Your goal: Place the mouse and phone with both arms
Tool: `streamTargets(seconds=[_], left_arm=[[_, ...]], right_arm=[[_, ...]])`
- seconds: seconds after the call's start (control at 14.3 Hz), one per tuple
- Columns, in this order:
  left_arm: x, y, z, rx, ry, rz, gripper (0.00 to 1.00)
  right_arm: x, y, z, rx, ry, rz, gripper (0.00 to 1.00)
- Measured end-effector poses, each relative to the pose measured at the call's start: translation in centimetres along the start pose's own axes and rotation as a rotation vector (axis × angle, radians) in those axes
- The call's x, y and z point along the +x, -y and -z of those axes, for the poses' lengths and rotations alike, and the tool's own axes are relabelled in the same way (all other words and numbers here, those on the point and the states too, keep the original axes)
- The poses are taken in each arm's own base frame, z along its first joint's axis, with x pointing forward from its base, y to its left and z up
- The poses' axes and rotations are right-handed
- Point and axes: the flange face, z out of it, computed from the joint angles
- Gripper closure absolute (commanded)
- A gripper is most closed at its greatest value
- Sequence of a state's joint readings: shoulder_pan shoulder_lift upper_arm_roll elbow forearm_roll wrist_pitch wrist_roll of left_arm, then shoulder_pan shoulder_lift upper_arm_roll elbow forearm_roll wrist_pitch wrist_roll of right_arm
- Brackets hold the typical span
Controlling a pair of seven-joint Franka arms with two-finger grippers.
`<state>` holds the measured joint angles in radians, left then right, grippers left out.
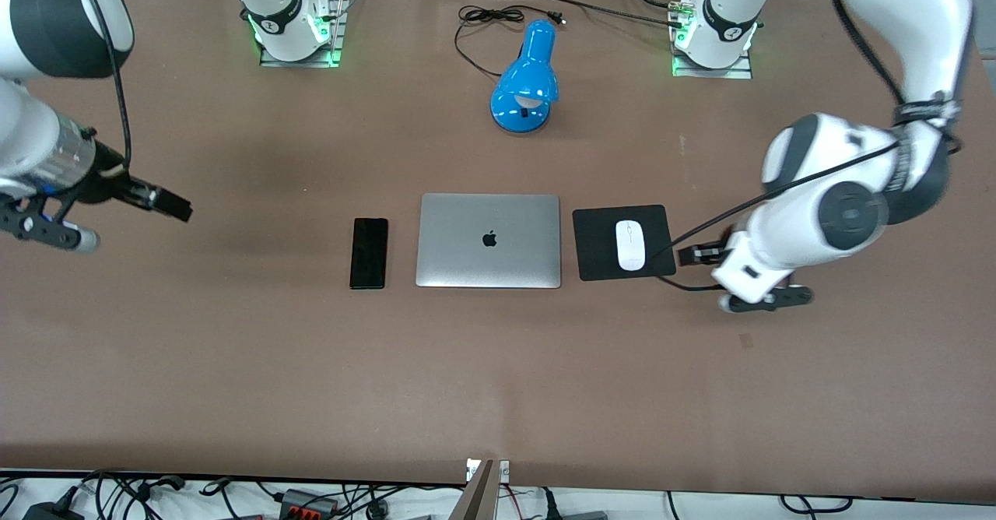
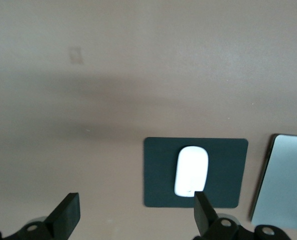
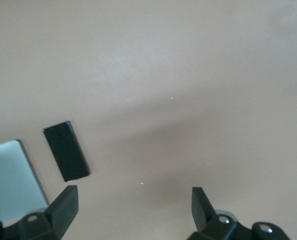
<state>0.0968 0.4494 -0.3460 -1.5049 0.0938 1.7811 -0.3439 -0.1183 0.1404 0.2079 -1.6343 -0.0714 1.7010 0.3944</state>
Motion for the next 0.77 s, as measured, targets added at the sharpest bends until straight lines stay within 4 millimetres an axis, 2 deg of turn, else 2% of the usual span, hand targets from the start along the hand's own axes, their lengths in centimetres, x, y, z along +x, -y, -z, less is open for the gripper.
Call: streamTargets(seconds=[0.14, 0.28, 0.35, 0.49, 0.63, 0.77], left_arm=[[-0.8, 2.9, 3.7, 0.016, 0.030, -0.051, 0.00], [-2.2, 5.9, 7.9, 0.028, 0.051, -0.085, 0.00], [-3.0, 6.6, 10.1, 0.026, 0.043, -0.093, 0.00], [-5.0, 6.5, 13.5, -0.032, 0.023, -0.090, 0.00], [-6.3, 8.0, 15.6, -0.056, 0.002, -0.056, 0.00], [-7.7, 10.4, 16.7, -0.039, -0.009, -0.049, 0.00]], right_arm=[[-1.1, -0.3, -1.7, -0.012, 0.012, 0.007, 0.00], [-1.6, -0.8, -2.2, -0.020, 0.025, 0.015, 0.00], [-1.5, -1.8, -2.3, -0.021, 0.029, 0.022, 0.00], [-0.7, -4.7, -2.4, -0.016, 0.036, 0.053, 0.00], [-0.7, -5.8, -1.9, -0.016, 0.050, 0.043, 0.00], [-1.3, -5.8, 0.5, -0.016, 0.034, -0.021, 0.00]])
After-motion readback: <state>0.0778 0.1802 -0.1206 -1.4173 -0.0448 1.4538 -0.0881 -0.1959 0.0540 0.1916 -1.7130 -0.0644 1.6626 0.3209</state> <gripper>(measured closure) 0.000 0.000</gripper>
